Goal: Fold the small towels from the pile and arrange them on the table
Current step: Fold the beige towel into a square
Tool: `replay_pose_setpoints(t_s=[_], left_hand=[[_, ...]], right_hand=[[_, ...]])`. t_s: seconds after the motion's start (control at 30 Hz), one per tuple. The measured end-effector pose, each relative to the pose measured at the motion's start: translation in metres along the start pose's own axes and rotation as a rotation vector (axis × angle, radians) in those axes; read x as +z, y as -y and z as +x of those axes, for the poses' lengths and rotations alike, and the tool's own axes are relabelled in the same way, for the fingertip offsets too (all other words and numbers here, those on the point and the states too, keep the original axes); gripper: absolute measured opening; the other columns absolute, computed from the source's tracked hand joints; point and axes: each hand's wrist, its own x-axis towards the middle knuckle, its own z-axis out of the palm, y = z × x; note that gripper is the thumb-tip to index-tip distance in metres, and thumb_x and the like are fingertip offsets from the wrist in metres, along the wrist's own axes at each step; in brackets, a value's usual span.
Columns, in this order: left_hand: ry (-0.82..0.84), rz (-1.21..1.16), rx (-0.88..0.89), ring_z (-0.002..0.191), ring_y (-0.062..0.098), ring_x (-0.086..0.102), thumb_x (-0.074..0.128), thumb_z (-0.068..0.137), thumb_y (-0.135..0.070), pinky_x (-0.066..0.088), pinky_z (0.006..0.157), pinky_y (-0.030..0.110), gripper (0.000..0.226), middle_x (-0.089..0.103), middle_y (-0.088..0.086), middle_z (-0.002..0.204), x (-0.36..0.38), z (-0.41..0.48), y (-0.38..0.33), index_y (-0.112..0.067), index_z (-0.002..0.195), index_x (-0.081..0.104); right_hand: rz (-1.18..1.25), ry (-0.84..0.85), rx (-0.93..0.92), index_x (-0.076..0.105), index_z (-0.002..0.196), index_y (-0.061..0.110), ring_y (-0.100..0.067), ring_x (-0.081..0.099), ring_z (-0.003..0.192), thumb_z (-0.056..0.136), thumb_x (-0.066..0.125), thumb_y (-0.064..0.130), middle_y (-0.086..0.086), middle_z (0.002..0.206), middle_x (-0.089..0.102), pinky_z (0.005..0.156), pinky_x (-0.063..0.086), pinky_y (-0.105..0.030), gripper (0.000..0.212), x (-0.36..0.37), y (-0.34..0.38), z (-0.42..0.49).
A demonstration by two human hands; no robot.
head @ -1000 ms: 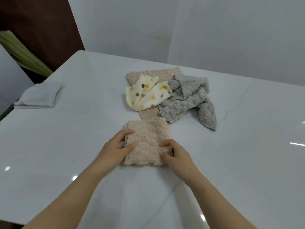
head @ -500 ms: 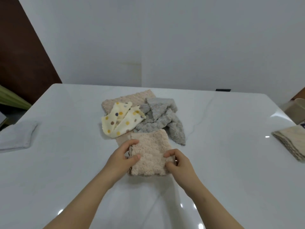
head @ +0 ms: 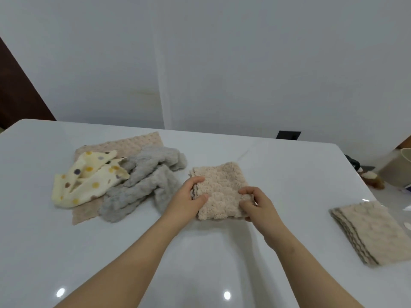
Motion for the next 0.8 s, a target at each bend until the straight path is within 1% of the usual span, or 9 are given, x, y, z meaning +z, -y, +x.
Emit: replay_pose_setpoints(t_s=[0.13,0.23,0.3,0.4,0.5,0.6,0.67,0.73,0.8], left_hand=[[-0.006,-0.028,-0.085,0.123,0.022,0.05,0.058,0.089,-0.014,0.041,0.103,0.03,0.034,0.043,-0.008,0.132,0.049,0.039,-0.007,-0.035,0.115,0.048],[-0.004,-0.063,-0.139,0.118,0.019,0.052,0.057,0.089,-0.008,0.044,0.099,0.029,0.039,0.045,-0.003,0.135,0.075,0.067,-0.006,-0.028,0.121,0.047],[0.013,-0.095,-0.176,0.109,0.016,0.055,0.055,0.089,-0.002,0.046,0.092,0.026,0.044,0.049,-0.001,0.131,0.091,0.084,-0.006,-0.024,0.126,0.045],[0.032,-0.077,-0.216,0.111,0.018,0.053,0.051,0.087,0.004,0.046,0.091,0.025,0.054,0.048,-0.001,0.129,0.108,0.111,-0.007,-0.024,0.132,0.041],[0.059,-0.034,-0.229,0.117,0.026,0.052,0.05,0.086,0.006,0.046,0.09,0.026,0.061,0.044,-0.004,0.126,0.122,0.14,-0.01,-0.026,0.137,0.035],[0.087,0.006,-0.205,0.121,0.02,0.049,0.05,0.086,0.006,0.045,0.096,0.027,0.067,0.04,-0.007,0.125,0.132,0.169,-0.017,-0.029,0.14,0.031],[0.095,0.021,-0.187,0.123,0.021,0.049,0.049,0.087,0.006,0.045,0.099,0.031,0.068,0.04,-0.005,0.131,0.14,0.19,-0.021,-0.031,0.141,0.03],[0.087,0.027,-0.166,0.123,0.023,0.049,0.048,0.086,0.005,0.045,0.101,0.035,0.07,0.038,-0.002,0.14,0.145,0.208,-0.023,-0.032,0.142,0.029],[0.083,0.054,-0.147,0.124,0.023,0.048,0.05,0.086,0.004,0.044,0.103,0.038,0.071,0.036,-0.001,0.145,0.149,0.222,-0.022,-0.033,0.143,0.028]], right_hand=[[-0.001,0.008,-0.01,0.055,0.099,0.025,-0.016,0.05,0.075,0.089,0.047,0.004,0.007,0.095,0.055,0.067,0.044,-0.027,0.025,-0.049,-0.013,0.044],[-0.016,0.007,0.002,0.055,0.1,0.026,-0.015,0.05,0.074,0.089,0.046,0.003,0.008,0.092,0.055,0.066,0.045,-0.026,0.027,-0.072,-0.023,0.076],[-0.034,-0.007,0.012,0.056,0.093,0.031,-0.018,0.051,0.076,0.088,0.046,0.002,0.005,0.091,0.055,0.072,0.05,-0.036,0.031,-0.083,-0.03,0.098],[-0.042,-0.053,0.019,0.056,0.088,0.036,-0.023,0.055,0.087,0.086,0.047,0.002,0.007,0.092,0.056,0.086,0.05,-0.046,0.035,-0.097,-0.034,0.128],[-0.029,-0.107,-0.003,0.056,0.096,0.028,-0.024,0.056,0.097,0.085,0.048,0.0,0.012,0.094,0.055,0.09,0.049,-0.042,0.031,-0.109,-0.035,0.159],[-0.029,-0.169,-0.044,0.055,0.103,0.023,-0.019,0.054,0.091,0.083,0.047,-0.002,0.009,0.094,0.054,0.082,0.047,-0.034,0.033,-0.119,-0.033,0.186],[-0.017,-0.206,-0.062,0.054,0.104,0.022,-0.016,0.053,0.087,0.083,0.048,-0.003,0.01,0.093,0.054,0.077,0.043,-0.029,0.033,-0.126,-0.032,0.204],[0.003,-0.238,-0.071,0.054,0.104,0.023,-0.017,0.053,0.087,0.083,0.049,-0.001,0.013,0.092,0.053,0.078,0.046,-0.031,0.032,-0.131,-0.032,0.218],[0.019,-0.276,-0.077,0.055,0.104,0.022,-0.019,0.054,0.084,0.084,0.05,0.0,0.006,0.097,0.057,0.08,0.05,-0.035,0.03,-0.134,-0.033,0.231]])
